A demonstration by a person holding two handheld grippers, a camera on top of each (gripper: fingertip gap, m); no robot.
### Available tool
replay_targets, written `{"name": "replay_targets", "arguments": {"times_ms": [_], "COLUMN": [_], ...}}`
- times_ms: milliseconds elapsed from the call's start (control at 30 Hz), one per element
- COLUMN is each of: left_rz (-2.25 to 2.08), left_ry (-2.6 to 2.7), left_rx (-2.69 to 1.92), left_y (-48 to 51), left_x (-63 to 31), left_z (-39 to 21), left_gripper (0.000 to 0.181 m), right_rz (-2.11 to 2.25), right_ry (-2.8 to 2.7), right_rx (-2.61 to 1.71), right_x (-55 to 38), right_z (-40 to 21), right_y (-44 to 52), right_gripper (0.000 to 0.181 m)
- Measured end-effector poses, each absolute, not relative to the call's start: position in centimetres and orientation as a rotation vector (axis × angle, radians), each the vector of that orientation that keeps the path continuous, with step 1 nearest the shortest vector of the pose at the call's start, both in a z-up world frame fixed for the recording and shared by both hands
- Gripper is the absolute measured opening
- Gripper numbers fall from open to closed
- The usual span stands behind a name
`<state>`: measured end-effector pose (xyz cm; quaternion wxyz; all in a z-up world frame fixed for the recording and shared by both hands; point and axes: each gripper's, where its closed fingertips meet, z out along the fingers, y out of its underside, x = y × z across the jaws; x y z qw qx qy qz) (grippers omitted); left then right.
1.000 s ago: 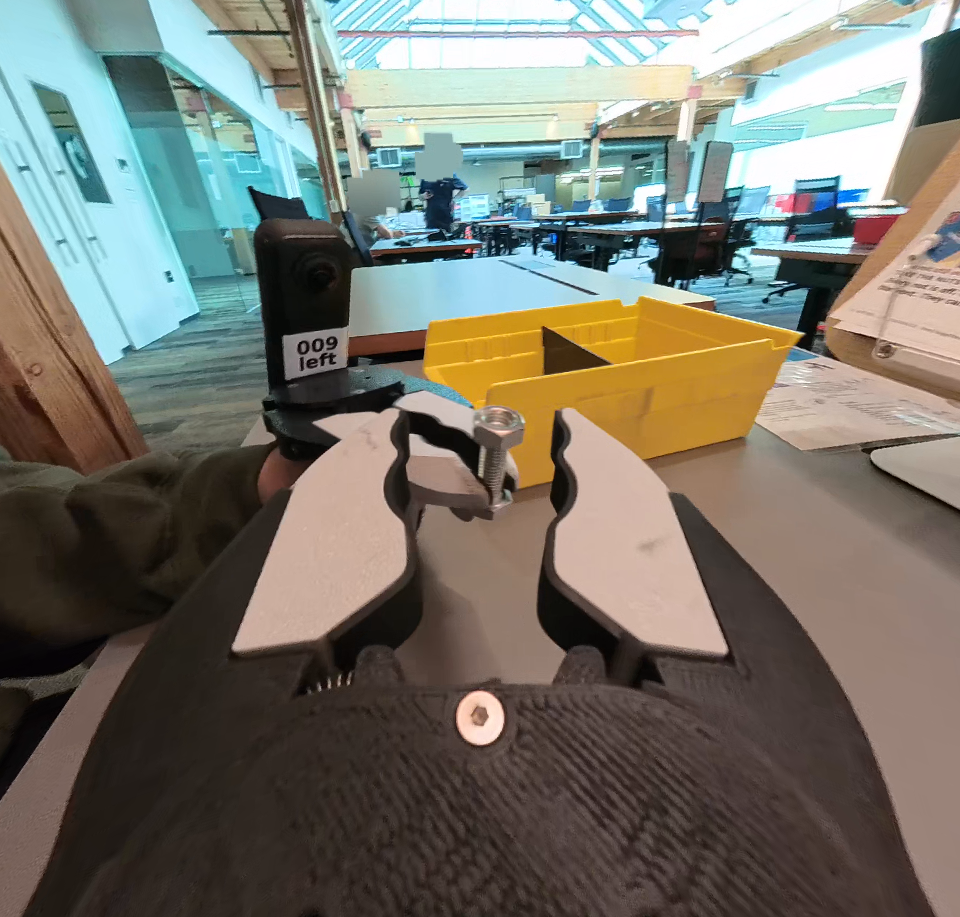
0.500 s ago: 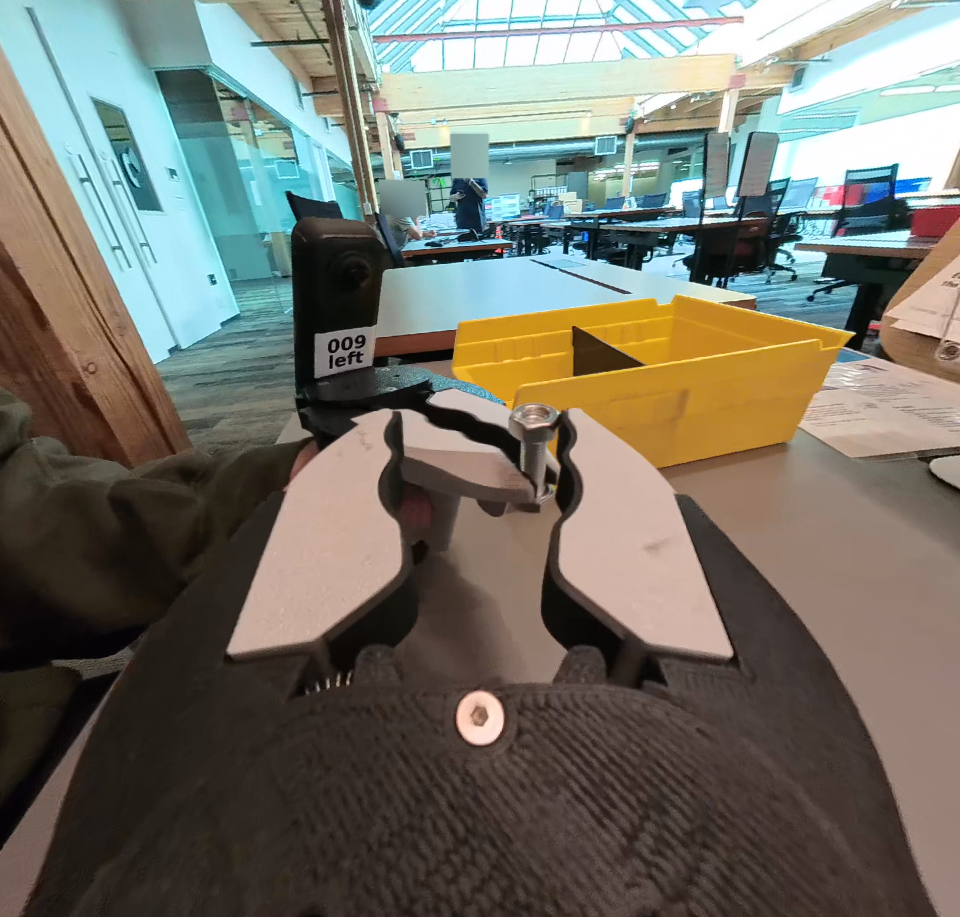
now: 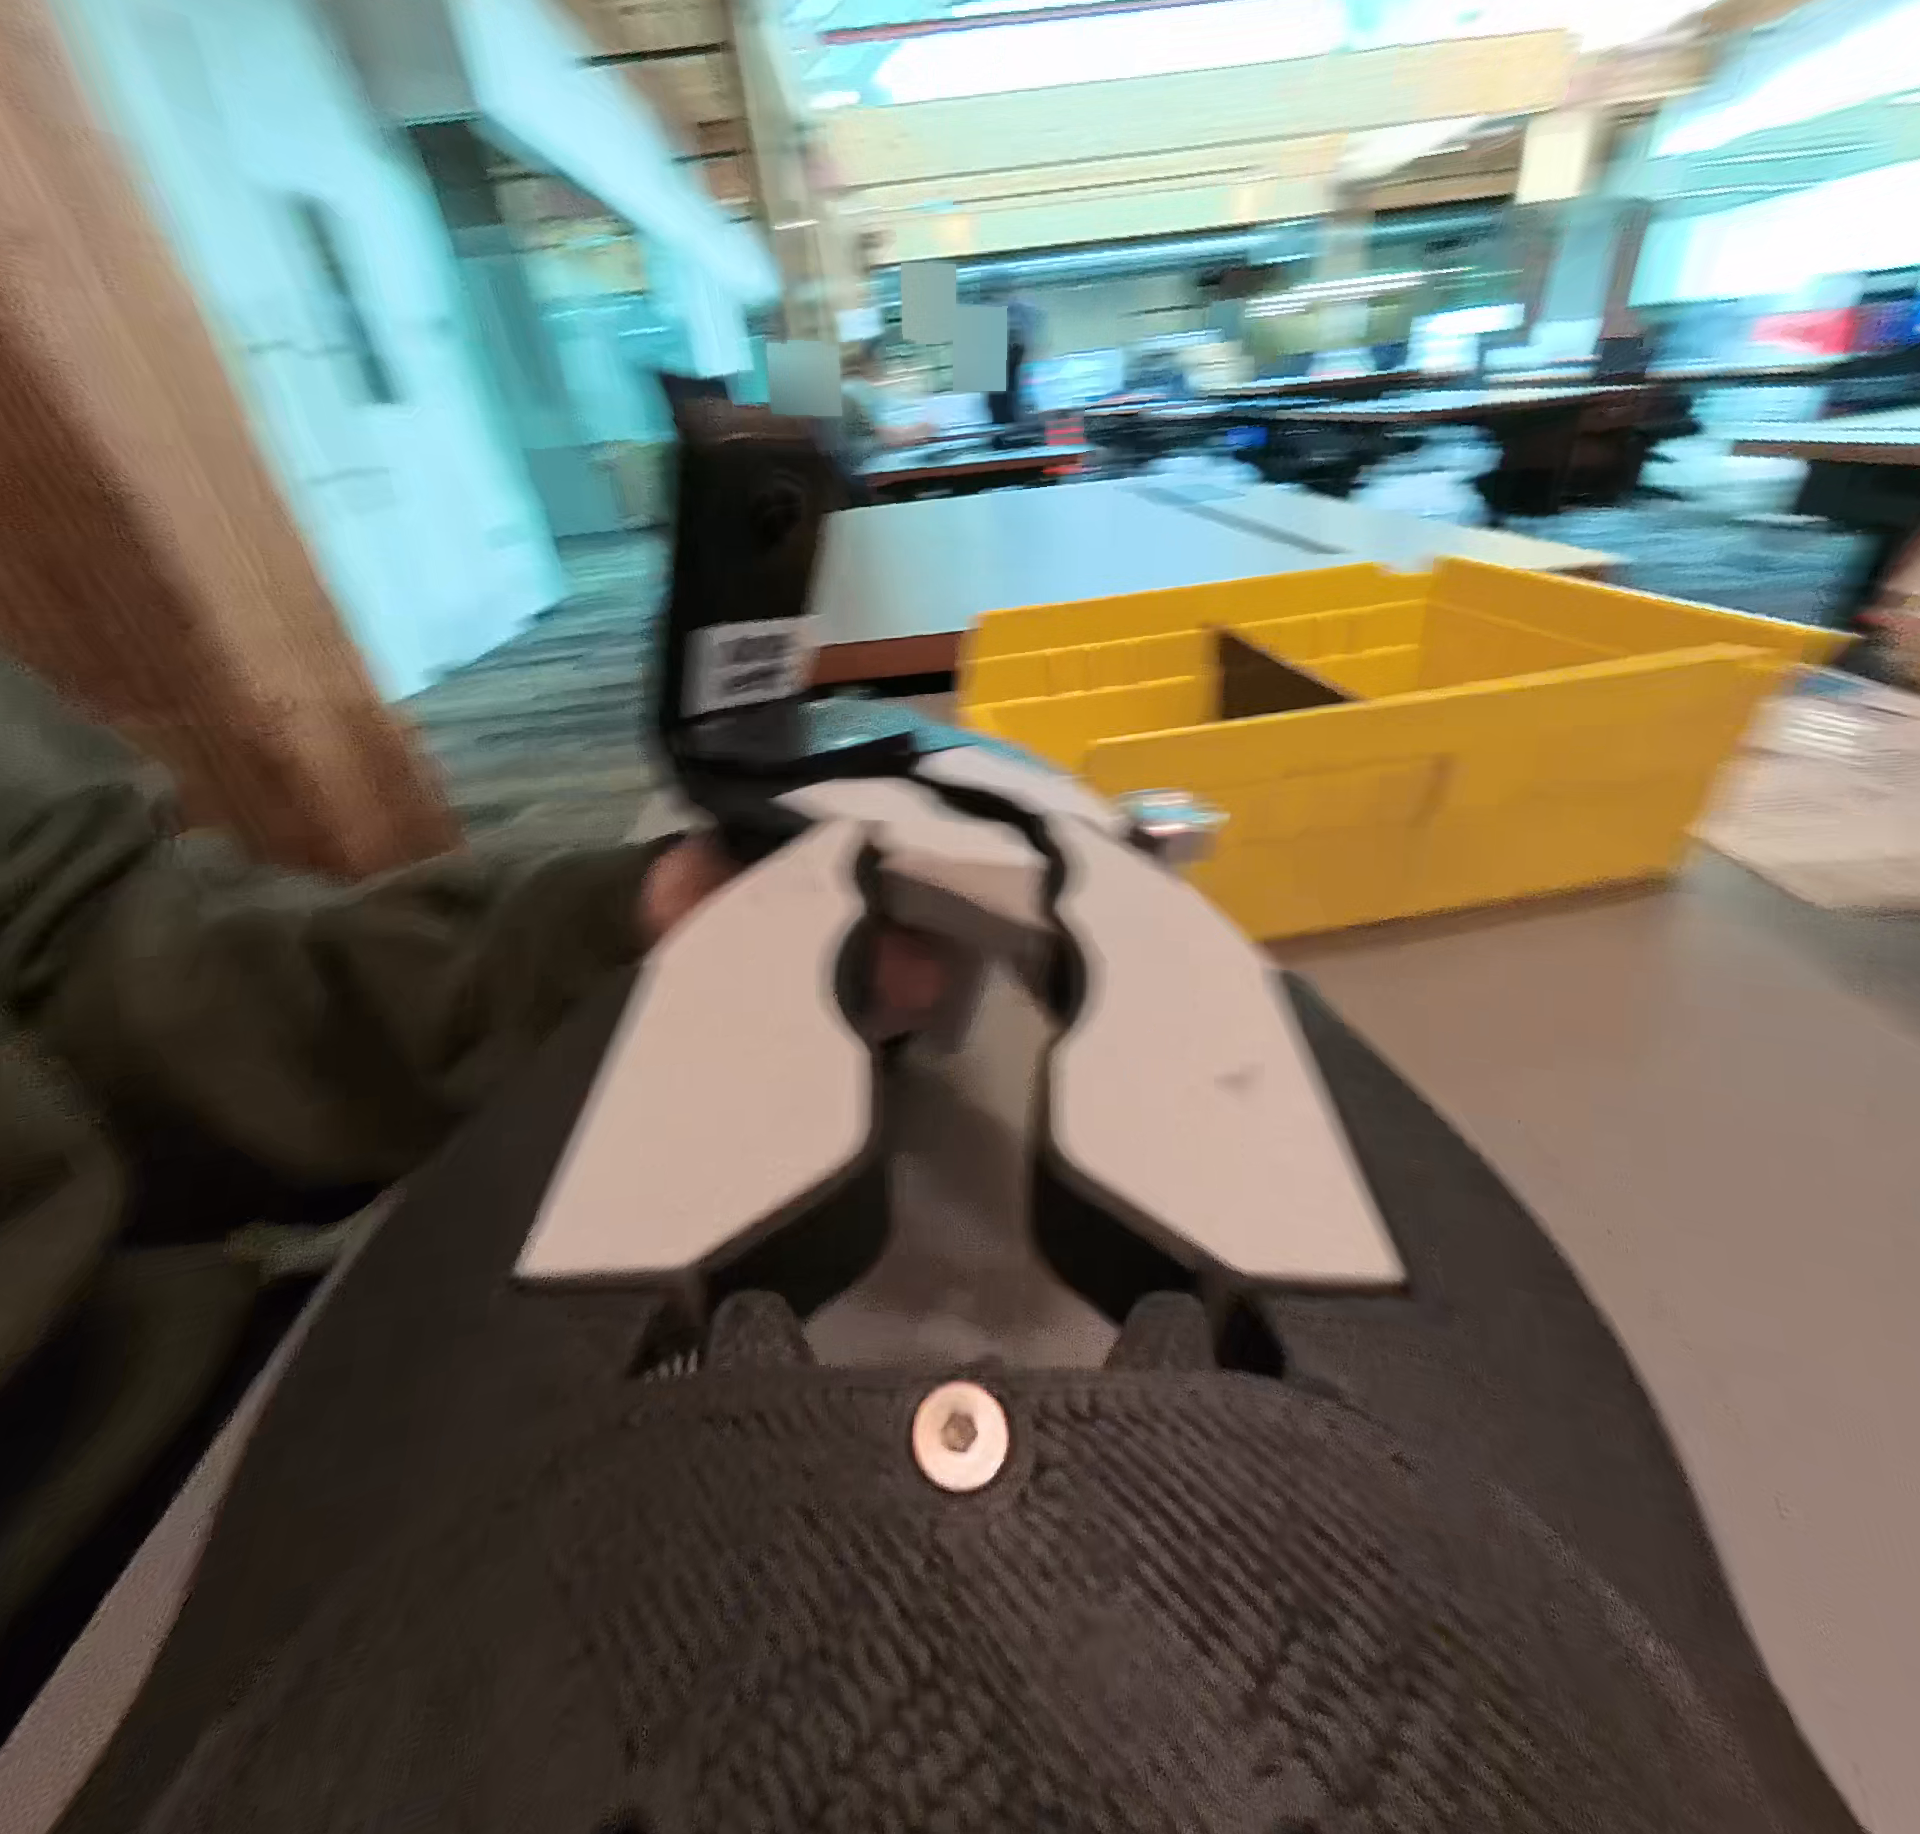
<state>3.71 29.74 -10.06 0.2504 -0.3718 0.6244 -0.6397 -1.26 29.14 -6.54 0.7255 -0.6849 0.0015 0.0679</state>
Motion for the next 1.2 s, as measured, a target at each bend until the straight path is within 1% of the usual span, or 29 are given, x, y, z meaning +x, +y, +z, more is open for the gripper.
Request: {"name": "replay_targets", "arguments": {"times_ms": [33, 133, 200, 267, 333, 367, 433, 467, 500, 533, 567, 633, 667, 767, 867, 900, 933, 967, 1000, 1033, 1067, 1133, 1200], "left_rz": [-1.746, -1.779, -1.805, -1.822, -1.809, -1.795, -1.760, -1.740, -1.747, -1.780, -1.805, -1.791, -1.799, -1.822, -1.789, -1.784, -1.762, -1.738, -1.750, -1.780, -1.793, -1.790, -1.795], "left_ry": [1.686, 1.694, 1.743, 1.813, 1.844, 1.829, 1.787, 1.755, 1.720, 1.709, 1.714, 1.733, 1.755, 1.819, 1.817, 1.804, 1.779, 1.747, 1.738, 1.738, 1.733, 1.757, 1.784], "left_rx": [-1.034, -1.019, -0.969, -0.916, -0.904, -0.922, -0.978, -1.016, -1.048, -1.054, -1.048, -1.037, -1.022, -0.969, -0.985, -0.998, -1.030, -1.069, -1.082, -1.082, -1.087, -1.076, -1.059], "left_y": [30.2, 30.0, 29.0, 27.8, 27.2, 27.4, 28.3, 29.0, 29.6, 29.7, 29.7, 29.5, 29.1, 28.0, 28.1, 28.4, 28.9, 29.6, 29.8, 29.7, 29.7, 29.5, 28.9], "left_x": [3.8, 3.5, 3.1, 2.7, 2.6, 2.8, 3.2, 3.5, 3.7, 3.6, 3.5, 3.5, 3.3, 2.9, 3.1, 3.2, 3.4, 3.7, 3.8, 3.7, 3.6, 3.5, 3.4], "left_z": [-10.0, -9.9, -9.8, -10.0, -10.3, -10.4, -10.5, -10.6, -10.4, -10.2, -10.1, -10.2, -10.3, -10.4, -10.7, -10.6, -10.7, -10.8, -10.7, -10.7, -10.6, -10.7, -10.8], "left_gripper": [0.009, 0.009, 0.009, 0.009, 0.009, 0.009, 0.009, 0.009, 0.009, 0.009, 0.009, 0.009, 0.009, 0.009, 0.009, 0.009, 0.009, 0.009, 0.009, 0.009, 0.009, 0.009, 0.009], "right_rz": [0.231, 0.074, 0.042, 0.062, 0.106, 0.129, 0.130, 0.142, 0.180, 0.240, 0.222, 0.135, 0.132, 0.144, 0.179, 0.184, 0.183, 0.203, 0.276, 0.295, 0.263, 0.173, 0.118], "right_ry": [-0.078, 0.071, 0.141, 0.178, 0.161, 0.132, 0.126, 0.126, 0.089, 0.015, 0.053, 0.147, 0.159, 0.186, 0.141, 0.133, 0.133, 0.105, 0.020, 0.033, 0.074, 0.142, 0.216], "right_rx": [-1.511, -1.511, -1.504, -1.499, -1.499, -1.507, -1.540, -1.549, -1.548, -1.534, -1.514, -1.495, -1.496, -1.508, -1.527, -1.526, -1.530, -1.533, -1.510, -1.483, -1.477, -1.487, -1.491], "right_x": [-2.7, 0.0, 1.2, 1.6, 1.1, 0.5, 0.2, 0.2, -0.4, -1.5, -0.9, 0.9, 1.1, 1.5, 0.4, 0.1, 0.2, -0.6, -2.0, -2.0, -1.3, 0.3, 1.7], "right_z": [-6.6, -6.6, -6.8, -6.9, -6.9, -7.0, -7.4, -7.5, -7.4, -7.2, -7.0, -6.9, -7.0, -7.5, -7.6, -7.5, -7.5, -7.4, -7.1, -6.7, -6.6, -7.0, -7.4], "right_y": [28.9, 29.4, 29.3, 29.3, 29.5, 29.6, 29.8, 29.7, 29.5, 29.1, 29.2, 29.2, 29.2, 29.4, 29.8, 29.8, 29.8, 29.6, 29.2, 29.0, 29.0, 28.8, 28.6], "right_gripper": [0.013, 0.048, 0.059, 0.063, 0.062, 0.059, 0.064, 0.063, 0.043, 0.036, 0.029, 0.048, 0.054, 0.059, 0.059, 0.063, 0.061, 0.045, 0.015, 0.023, 0.027, 0.040, 0.046]}}
